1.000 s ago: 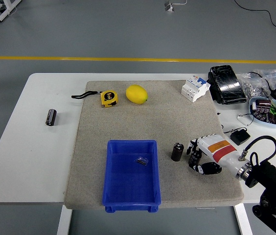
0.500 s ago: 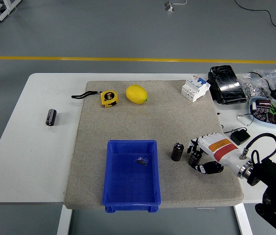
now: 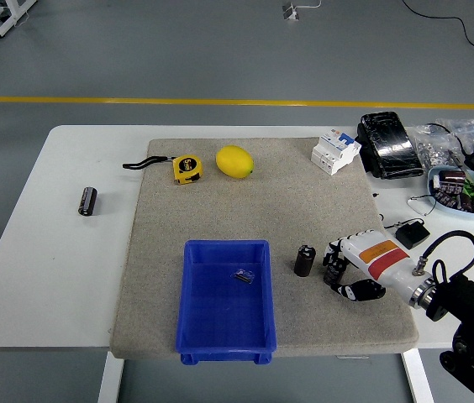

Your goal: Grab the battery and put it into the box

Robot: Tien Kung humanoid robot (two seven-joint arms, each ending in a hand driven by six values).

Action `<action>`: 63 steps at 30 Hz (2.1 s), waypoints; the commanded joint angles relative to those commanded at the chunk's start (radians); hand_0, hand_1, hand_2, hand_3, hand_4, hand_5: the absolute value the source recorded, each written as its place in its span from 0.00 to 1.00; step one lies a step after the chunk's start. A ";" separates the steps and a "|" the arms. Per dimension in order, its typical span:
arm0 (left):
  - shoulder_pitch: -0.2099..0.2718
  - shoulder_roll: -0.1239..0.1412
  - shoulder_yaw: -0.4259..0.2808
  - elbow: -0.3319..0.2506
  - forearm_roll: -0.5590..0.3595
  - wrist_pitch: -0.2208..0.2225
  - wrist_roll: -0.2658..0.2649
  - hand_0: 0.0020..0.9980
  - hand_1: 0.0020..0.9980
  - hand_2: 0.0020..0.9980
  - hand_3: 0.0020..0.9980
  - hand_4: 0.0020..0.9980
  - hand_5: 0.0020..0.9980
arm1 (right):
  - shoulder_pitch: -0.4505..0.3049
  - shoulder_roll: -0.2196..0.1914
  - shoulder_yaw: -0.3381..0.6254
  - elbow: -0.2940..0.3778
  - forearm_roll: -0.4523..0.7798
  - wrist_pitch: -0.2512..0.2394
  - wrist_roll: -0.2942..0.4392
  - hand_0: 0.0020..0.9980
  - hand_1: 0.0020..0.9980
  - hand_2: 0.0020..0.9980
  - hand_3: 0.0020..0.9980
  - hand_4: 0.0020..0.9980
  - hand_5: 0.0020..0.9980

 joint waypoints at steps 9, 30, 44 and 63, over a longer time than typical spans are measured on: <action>-0.003 0.001 0.003 -0.001 0.000 -0.003 -0.002 0.69 0.65 0.69 0.62 0.63 0.68 | 0.002 -0.001 0.000 -0.008 -0.013 -0.002 -0.001 0.29 0.41 0.50 0.53 0.82 0.11; -0.005 0.001 0.006 -0.002 0.002 -0.003 -0.002 0.69 0.65 0.69 0.62 0.63 0.68 | 0.003 -0.003 -0.007 -0.007 -0.020 -0.007 0.003 0.27 0.37 0.46 0.48 0.80 0.09; -0.004 0.003 -0.001 -0.003 0.016 -0.011 -0.001 0.69 0.65 0.69 0.62 0.63 0.67 | 0.005 -0.001 -0.015 -0.003 -0.014 -0.009 0.008 0.22 0.34 0.44 0.47 0.77 0.05; -0.011 0.006 -0.001 -0.003 0.019 -0.016 -0.004 0.69 0.65 0.69 0.62 0.63 0.68 | 0.008 -0.010 -0.009 0.018 -0.011 -0.011 0.007 0.20 0.33 0.43 0.46 0.79 0.04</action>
